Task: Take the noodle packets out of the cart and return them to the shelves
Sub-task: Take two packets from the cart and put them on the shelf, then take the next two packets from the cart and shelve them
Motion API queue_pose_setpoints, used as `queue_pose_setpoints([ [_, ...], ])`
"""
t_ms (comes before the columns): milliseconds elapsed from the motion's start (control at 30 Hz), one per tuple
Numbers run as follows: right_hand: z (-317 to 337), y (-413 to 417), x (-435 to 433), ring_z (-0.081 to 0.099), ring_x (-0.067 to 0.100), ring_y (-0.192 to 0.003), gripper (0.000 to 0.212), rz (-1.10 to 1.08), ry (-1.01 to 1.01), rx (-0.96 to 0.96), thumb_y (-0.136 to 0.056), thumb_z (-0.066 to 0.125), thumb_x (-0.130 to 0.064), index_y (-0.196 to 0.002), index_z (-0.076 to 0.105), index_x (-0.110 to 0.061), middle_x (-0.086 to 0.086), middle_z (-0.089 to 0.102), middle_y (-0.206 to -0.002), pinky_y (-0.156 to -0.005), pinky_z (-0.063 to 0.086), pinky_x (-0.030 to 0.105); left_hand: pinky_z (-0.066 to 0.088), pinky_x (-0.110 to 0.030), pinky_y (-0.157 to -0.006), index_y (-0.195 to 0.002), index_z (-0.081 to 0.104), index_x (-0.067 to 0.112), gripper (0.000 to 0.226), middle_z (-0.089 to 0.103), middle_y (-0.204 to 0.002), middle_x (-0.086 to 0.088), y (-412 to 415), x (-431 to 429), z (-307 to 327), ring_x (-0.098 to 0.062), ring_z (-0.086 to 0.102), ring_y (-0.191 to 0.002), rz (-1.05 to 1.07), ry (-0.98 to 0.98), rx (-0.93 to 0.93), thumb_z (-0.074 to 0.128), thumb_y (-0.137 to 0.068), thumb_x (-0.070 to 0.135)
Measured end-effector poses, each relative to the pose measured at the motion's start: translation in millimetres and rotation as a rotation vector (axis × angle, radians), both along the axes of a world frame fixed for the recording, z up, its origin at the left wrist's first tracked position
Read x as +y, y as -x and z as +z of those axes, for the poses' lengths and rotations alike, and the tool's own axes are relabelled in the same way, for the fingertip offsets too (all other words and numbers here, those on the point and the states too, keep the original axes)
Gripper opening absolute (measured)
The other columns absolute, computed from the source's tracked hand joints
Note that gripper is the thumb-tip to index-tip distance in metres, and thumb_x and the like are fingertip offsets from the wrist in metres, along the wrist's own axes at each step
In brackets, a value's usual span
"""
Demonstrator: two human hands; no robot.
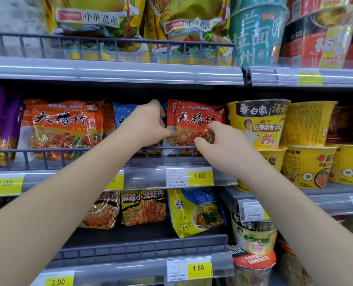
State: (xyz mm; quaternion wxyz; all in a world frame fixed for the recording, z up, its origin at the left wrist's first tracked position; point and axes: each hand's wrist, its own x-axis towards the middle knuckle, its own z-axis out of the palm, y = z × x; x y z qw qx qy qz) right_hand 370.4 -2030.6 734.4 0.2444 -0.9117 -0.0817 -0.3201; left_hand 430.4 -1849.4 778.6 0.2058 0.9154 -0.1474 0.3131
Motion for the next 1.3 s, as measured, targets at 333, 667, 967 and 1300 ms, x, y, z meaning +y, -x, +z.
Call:
queue_pose_setpoints([
  [333, 8, 15, 32, 0.052, 0.013, -0.134, 0.054, 0.161, -0.024, -0.18, -0.1, 0.059, -0.038, -0.15, 0.049, -0.02, -0.004, 0.057, -0.146, -0.108, 0.041, 0.027, 0.046, -0.01, -0.067, -0.114, 0.059, 0.025, 0.041, 0.069, -0.1, 0.013, 54, 62, -9, 0.002, 0.068, -0.086, -0.138, 0.162, -0.128, 0.082, -0.083, 0.038],
  [667, 1, 14, 83, 0.064, -0.002, -0.112, 0.036, 0.626, -0.251, -0.288, -0.093, 0.075, -0.031, -0.126, 0.064, -0.033, -0.02, 0.069, -0.116, -0.098, 0.055, 0.036, 0.056, -0.034, -0.099, -0.12, 0.062, 0.024, 0.042, 0.07, -0.113, 0.009, 96, 121, -30, -0.002, 0.066, -0.11, -0.322, 0.329, -0.201, 0.082, -0.084, 0.029],
  [967, -14, 29, 102, 0.067, 0.001, -0.111, 0.037, 0.972, -0.347, -0.223, -0.092, 0.076, -0.03, -0.126, 0.063, -0.033, -0.014, 0.07, -0.115, -0.097, 0.056, 0.033, 0.055, -0.035, -0.1, -0.119, 0.06, 0.024, 0.041, 0.068, -0.12, 0.008, 163, 135, -55, -0.009, 0.064, -0.12, -0.187, 0.361, -0.282, 0.078, -0.083, 0.032],
  [1300, -25, 55, 192, 0.071, 0.008, -0.104, 0.036, 1.431, -0.497, -0.043, -0.09, 0.079, -0.022, -0.122, 0.065, -0.029, -0.007, 0.073, -0.112, -0.093, 0.058, 0.03, 0.053, -0.039, -0.103, -0.121, 0.059, 0.027, 0.041, 0.067, -0.121, 0.008, 269, 174, -74, -0.013, 0.063, -0.122, 0.139, 0.35, -0.317, 0.081, -0.086, 0.033],
])
